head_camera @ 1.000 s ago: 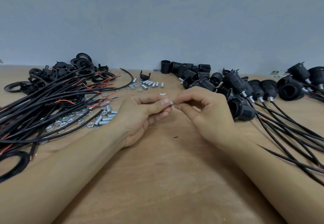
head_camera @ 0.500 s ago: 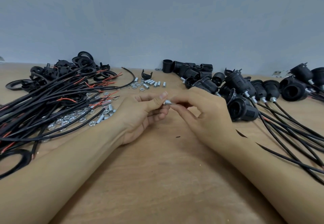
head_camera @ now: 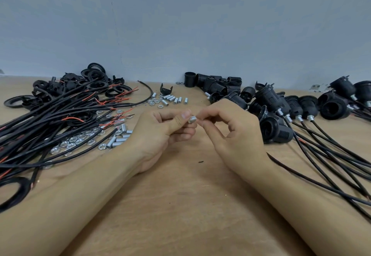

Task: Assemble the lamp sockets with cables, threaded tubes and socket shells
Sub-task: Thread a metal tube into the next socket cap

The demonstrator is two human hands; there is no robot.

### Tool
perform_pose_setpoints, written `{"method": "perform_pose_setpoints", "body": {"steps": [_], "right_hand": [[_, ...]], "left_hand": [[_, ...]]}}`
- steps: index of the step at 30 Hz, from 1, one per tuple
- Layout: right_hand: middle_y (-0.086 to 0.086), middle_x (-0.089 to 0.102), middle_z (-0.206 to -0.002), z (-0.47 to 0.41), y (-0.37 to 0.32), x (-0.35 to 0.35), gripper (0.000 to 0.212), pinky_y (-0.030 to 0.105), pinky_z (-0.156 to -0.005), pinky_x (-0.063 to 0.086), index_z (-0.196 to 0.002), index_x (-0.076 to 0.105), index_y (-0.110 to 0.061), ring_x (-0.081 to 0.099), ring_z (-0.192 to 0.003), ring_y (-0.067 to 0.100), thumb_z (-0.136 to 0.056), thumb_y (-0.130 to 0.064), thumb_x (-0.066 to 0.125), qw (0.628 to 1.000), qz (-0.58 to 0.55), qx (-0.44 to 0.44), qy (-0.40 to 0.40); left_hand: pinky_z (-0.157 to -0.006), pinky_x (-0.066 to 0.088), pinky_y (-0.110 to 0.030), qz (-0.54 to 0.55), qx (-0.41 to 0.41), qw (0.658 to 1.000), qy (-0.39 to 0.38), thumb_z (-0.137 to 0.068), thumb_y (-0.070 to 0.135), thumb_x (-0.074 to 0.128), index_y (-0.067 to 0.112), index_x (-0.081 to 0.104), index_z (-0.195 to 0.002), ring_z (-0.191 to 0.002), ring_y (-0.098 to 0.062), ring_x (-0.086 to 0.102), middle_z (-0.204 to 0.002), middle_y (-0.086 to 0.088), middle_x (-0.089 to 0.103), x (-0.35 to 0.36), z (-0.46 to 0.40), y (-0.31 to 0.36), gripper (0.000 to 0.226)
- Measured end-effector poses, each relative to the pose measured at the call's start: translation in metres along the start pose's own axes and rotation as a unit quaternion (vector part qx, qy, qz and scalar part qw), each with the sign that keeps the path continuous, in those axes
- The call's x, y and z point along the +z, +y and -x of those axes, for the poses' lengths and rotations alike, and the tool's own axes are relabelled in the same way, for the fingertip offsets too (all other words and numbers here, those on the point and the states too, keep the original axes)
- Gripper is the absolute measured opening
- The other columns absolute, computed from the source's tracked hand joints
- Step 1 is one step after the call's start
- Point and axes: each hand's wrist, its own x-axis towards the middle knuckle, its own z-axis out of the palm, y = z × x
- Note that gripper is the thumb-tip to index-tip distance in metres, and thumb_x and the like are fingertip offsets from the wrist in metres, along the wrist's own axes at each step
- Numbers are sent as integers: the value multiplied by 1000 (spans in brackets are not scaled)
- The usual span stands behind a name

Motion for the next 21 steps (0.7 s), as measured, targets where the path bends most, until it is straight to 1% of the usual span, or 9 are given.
{"method": "perform_pose_setpoints", "body": {"steps": [2,4,6,9,11,14,17,19,21], "right_hand": [[-7,66,-85,1,3,0,8,28,-73,52,-89,70,-8,62,-78,11,-86,-1,71,1000,4,-11,-6],[-6,68,-86,2,2,1,11,29,-75,55,-94,69,-12,65,-81,10,-86,-4,73,999,-32,35,-9],[-9,67,-89,2,0,1,23,26,-78,56,-102,65,-18,67,-86,7,-86,-4,73,993,-82,84,-7],[-8,66,-93,1,-1,1,27,26,-81,55,-101,63,-21,66,-87,8,-86,0,70,988,-113,106,-22],[-5,66,-94,-2,-2,0,29,26,-79,56,-99,63,-22,68,-80,10,-86,3,70,963,-199,177,-33],[-1,71,-83,-5,-2,-2,22,20,-72,56,-97,67,-14,72,-72,13,-86,5,68,931,-276,237,-27],[-3,73,-75,-6,0,-4,18,19,-69,57,-93,69,-8,73,-68,15,-84,7,69,900,-333,282,-5],[-2,73,-75,-6,2,-5,19,19,-69,56,-95,69,-6,72,-68,14,-82,7,70,896,-339,285,0],[0,73,-78,-5,2,-5,21,18,-71,55,-98,70,-6,71,-69,12,-81,7,72,907,-322,272,-9]], "left_hand": [[-55,54,-19,-7,-14,1000,0,-72,28,69,2,73,-79,-58,-12,66,-69,-10,71,-1,0,0,27],[-55,53,-19,-6,-9,1000,-2,-72,26,70,1,74,-79,-58,-13,64,-69,-11,70,-1,0,0,26],[-59,54,-20,2,4,1000,-10,-72,21,71,0,74,-82,-62,-15,65,-74,-14,71,-1,0,-1,23],[-65,55,-22,11,19,1000,-19,-70,14,72,-4,73,-90,-68,-18,66,-80,-17,72,-2,-1,-2,27],[-68,56,-23,8,23,999,-22,-68,12,74,-5,72,-92,-71,-19,66,-83,-17,72,-3,-1,-1,29],[-70,57,-24,-11,42,999,-13,-63,13,77,-2,73,-89,-69,-17,67,-85,-16,74,-1,0,1,30],[-73,56,-25,-52,81,995,2,-60,16,81,5,76,-87,-72,-19,70,-87,-13,76,0,2,2,30],[-77,57,-26,-80,102,992,3,-61,16,82,8,76,-87,-81,-21,74,-89,-11,77,2,3,2,28],[-83,58,-27,-98,111,989,5,-62,16,82,9,76,-88,-90,-23,74,-91,-10,77,2,4,3,27]]}}
